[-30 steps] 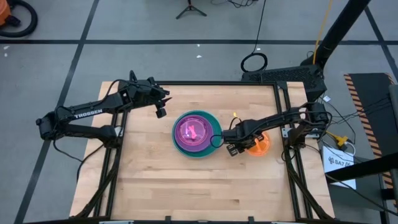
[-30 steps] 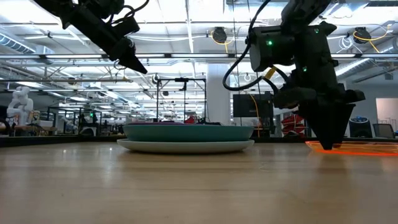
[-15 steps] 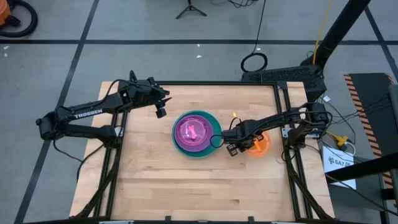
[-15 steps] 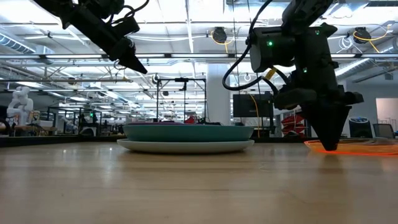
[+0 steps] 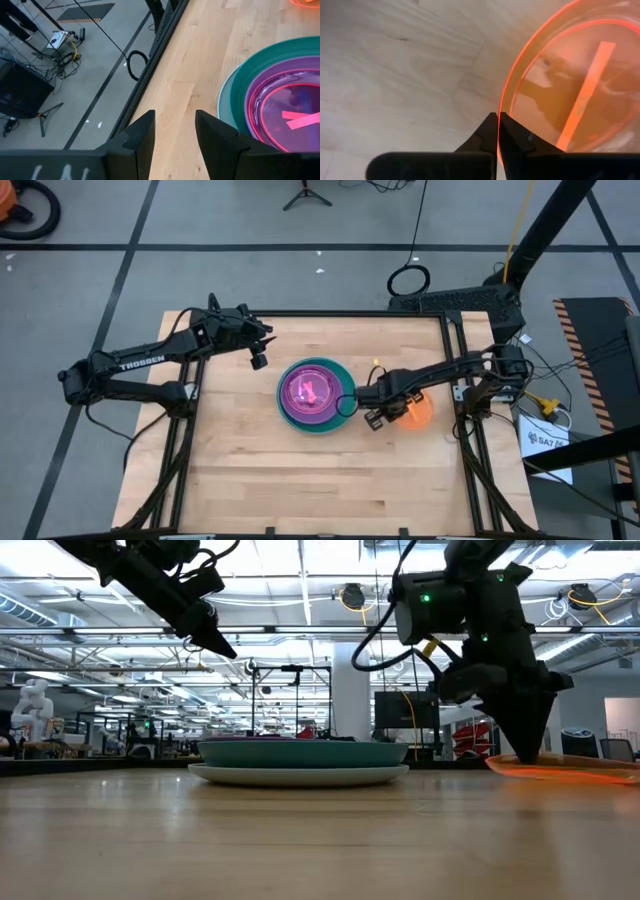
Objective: Stack plastic plates
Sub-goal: Stack the orange plate on the pink plate
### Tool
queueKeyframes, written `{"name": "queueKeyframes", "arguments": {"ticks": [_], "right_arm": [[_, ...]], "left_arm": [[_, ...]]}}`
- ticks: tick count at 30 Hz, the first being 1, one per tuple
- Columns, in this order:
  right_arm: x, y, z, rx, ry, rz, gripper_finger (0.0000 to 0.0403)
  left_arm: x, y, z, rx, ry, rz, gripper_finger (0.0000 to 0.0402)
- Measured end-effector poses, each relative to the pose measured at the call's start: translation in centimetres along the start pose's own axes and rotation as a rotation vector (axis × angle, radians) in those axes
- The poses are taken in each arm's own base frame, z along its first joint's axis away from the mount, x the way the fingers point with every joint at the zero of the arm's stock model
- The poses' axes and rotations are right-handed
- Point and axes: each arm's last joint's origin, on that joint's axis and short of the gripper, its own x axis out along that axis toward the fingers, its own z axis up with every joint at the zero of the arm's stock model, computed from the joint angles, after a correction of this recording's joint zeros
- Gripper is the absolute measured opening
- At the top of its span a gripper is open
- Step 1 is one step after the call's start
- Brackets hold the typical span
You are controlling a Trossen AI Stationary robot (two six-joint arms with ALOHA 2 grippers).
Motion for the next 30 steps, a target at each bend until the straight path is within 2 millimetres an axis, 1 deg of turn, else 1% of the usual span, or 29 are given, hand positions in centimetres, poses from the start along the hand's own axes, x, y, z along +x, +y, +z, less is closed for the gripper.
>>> {"name": "queueKeyframes", "arguments": {"ticks": [8, 18, 30], "right_arm": [[-2.0, 0.5, 0.3, -0.053, -0.060, -0.031, 0.0002], [-5.8, 1.0, 0.7, -0.098, -0.162, -0.082, 0.0002], [-9.3, 2.0, 1.2, -0.175, -0.290, -0.049, 0.0002]], "left_arm": [[0.0, 0.0, 0.0, 0.000, 0.000, 0.000, 0.0147], [0.0, 0.0, 0.0, 0.000, 0.000, 0.000, 0.0147], [0.0, 0.0, 0.0, 0.000, 0.000, 0.000, 0.0147]]}}
